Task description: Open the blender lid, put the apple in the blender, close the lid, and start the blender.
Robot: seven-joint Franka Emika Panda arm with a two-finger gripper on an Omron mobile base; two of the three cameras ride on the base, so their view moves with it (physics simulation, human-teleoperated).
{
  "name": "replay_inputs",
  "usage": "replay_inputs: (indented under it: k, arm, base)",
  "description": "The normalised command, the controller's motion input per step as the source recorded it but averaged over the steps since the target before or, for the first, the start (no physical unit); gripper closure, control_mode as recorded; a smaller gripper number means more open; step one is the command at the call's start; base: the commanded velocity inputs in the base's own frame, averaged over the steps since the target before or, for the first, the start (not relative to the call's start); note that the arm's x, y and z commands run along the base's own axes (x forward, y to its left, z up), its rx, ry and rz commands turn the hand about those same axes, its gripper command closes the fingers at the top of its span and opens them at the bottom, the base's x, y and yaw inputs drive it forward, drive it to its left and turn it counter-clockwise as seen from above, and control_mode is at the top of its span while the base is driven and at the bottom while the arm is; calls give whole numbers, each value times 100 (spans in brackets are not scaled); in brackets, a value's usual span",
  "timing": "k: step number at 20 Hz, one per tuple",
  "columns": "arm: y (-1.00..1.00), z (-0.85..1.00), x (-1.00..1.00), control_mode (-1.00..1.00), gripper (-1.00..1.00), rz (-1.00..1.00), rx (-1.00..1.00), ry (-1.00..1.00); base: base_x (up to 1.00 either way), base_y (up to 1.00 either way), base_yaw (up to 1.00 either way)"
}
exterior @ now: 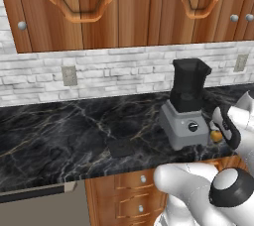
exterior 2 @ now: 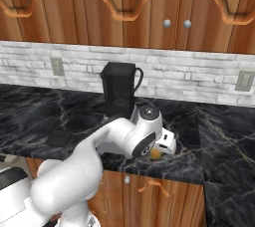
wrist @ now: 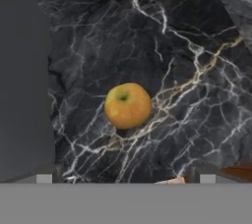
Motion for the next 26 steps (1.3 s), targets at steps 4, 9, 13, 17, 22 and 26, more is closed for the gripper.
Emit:
replay_inputs:
  k: [4,9,13,17,22,26]
  arm:
    - [0,-23,13,-100,-100,8,4,0]
    - [0,-25,3,-100,-100,11,1,0]
    - [0,-21,9,-100,-100,9,0,0]
    - [0,-11,17,-100,-100,8,0,0]
    - [0,-27,5,-100,-100,8,0,1]
    - [-8,-4,-6,-100,-100,10,0,-1]
  base:
    - [0,0,0]
    - [0,0,0]
    - [0,0,0]
    - [0,0,0]
    - [0,0,0]
    - [0,0,0]
